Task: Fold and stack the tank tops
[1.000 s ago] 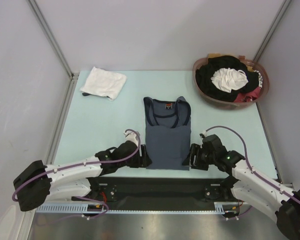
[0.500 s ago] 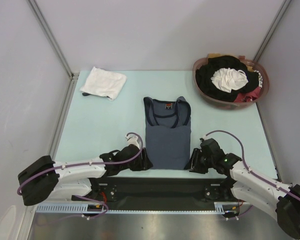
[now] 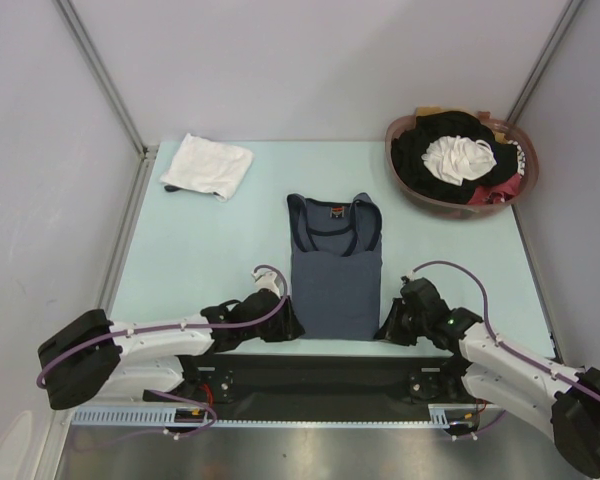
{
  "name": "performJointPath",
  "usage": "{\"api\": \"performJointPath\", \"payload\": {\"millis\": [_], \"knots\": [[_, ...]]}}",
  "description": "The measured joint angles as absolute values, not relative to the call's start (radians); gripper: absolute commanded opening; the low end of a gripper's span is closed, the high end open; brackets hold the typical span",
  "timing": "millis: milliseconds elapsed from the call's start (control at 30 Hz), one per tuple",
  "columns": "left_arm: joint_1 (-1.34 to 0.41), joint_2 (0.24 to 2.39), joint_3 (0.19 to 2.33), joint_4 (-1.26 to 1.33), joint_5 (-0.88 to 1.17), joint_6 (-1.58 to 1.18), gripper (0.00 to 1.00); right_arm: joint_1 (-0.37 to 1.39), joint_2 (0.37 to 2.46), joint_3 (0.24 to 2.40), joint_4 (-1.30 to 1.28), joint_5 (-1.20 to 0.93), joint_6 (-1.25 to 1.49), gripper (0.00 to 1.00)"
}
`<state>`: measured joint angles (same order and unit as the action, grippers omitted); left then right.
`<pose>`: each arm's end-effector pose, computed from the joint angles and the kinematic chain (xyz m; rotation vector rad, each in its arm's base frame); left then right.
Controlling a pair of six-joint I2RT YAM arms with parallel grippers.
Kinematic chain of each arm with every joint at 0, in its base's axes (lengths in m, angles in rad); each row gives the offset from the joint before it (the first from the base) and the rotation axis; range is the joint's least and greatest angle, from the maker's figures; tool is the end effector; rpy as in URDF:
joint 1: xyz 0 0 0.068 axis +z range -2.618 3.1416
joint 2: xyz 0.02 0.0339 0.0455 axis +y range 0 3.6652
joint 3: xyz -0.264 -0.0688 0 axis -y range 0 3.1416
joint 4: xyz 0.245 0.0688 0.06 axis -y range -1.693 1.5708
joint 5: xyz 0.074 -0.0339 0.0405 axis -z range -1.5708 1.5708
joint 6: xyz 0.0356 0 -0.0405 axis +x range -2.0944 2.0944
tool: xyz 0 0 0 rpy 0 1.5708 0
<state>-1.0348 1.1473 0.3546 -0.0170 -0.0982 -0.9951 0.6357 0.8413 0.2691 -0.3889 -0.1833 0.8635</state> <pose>0.1060 -0.1716 0.1426 0.0005 2.5458 -0.7990 0.1128 0.0913 0.1387 0.2306 2.7063 0.7647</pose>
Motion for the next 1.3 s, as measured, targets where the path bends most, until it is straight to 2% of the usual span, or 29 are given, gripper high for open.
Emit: {"api": "performJointPath", "payload": {"millis": [167, 333, 367, 467, 533, 700, 933, 1300], "knots": [[-1.035, 1.147, 0.347, -0.014, -0.098, -1.005, 0.43, 0.638, 0.825, 0.268, -0.4, -0.183, 0.863, 0.0], [-1.042, 1.132, 0.339, -0.009, -0.098, -1.022, 0.51, 0.638, 0.825, 0.263, -0.398, -0.183, 0.864, 0.0], [-1.045, 1.128, 0.337, -0.01, -0.097, -1.022, 0.47, 0.638, 0.826, 0.263, -0.396, -0.183, 0.864, 0.0], [-1.049, 1.114, 0.321, -0.01, -0.097, -1.027, 0.43, 0.638, 0.835, 0.263, -0.385, -0.186, 0.864, 0.0], [-1.05, 1.115, 0.319, -0.009, -0.096, -1.029, 0.37, 0.638, 0.839, 0.263, -0.382, -0.189, 0.864, 0.0], [-1.052, 1.182, 0.326, 0.035, -0.088, -1.046, 0.0, 0.638, 0.836, 0.263, -0.384, -0.189, 0.864, 0.0], [-1.052, 1.21, 0.371, -0.017, -0.061, -1.034, 0.0, 0.639, 0.788, 0.28, -0.483, -0.192, 0.853, 0.0], [-1.061, 1.103, 0.395, -0.221, 0.028, -0.995, 0.0, 0.674, 0.78, 0.391, -0.662, -0.219, 0.826, 0.0]]}}
